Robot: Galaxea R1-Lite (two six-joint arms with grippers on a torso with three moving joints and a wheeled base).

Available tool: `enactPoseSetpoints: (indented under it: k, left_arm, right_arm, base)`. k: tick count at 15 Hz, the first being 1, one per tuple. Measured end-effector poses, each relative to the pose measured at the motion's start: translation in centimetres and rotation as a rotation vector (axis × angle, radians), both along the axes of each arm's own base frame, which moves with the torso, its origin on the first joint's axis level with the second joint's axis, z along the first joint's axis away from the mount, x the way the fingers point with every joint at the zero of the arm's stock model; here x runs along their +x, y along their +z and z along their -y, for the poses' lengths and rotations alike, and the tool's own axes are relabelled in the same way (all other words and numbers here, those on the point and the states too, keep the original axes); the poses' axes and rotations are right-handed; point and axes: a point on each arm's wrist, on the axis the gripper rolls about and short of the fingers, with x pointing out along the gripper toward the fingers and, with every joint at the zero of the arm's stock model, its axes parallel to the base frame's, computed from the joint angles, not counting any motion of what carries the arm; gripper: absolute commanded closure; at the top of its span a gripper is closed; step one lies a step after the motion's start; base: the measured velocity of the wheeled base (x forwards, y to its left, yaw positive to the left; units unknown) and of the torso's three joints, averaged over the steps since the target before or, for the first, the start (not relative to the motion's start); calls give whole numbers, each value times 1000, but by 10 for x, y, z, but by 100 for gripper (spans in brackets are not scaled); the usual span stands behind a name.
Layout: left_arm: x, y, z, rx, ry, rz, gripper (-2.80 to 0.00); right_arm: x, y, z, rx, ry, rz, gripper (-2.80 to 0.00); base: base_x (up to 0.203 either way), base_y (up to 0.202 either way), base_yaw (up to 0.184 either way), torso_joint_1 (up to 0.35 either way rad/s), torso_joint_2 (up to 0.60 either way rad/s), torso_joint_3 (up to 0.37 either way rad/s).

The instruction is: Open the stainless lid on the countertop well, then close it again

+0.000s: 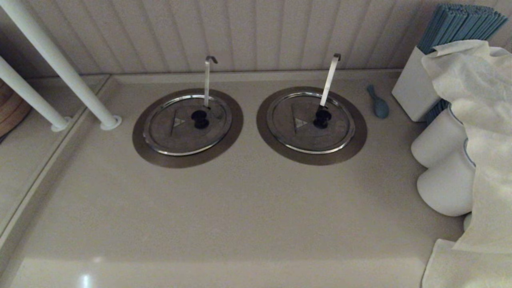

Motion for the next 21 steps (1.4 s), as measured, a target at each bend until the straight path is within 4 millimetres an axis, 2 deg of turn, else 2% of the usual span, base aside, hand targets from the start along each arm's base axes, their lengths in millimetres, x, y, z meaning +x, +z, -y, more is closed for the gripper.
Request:
enactPoseSetpoints:
  k: [2,4,9,12,16,21]
  left_arm:
    - [-7,-23,0,18,8,14,0]
    - [-1,-47,-1,6,32,19,0]
    - [53,-106,-1,19,54,7,0]
    - [75,-139,0,70,45,17,0]
    - [83,-151,1,138,3,62,0]
    - [84,-152,1,112,5,55,0]
  right_arm:
    - [0,0,0,0,0,0,0]
    - [0,0,0,0,0,0,0]
    - [0,0,0,0,0,0,0]
    - [0,0,0,1,0,0,0]
    - [0,0,0,0,1,0,0]
    - [0,0,0,-1,1,0,0]
  base:
    - [0,0,0,0,0,0]
    - [0,0,0,0,0,0]
    - [0,0,0,0,0,0]
    - [0,0,0,0,0,0]
    - [0,0,0,0,0,0]
    - [0,0,0,0,0,0]
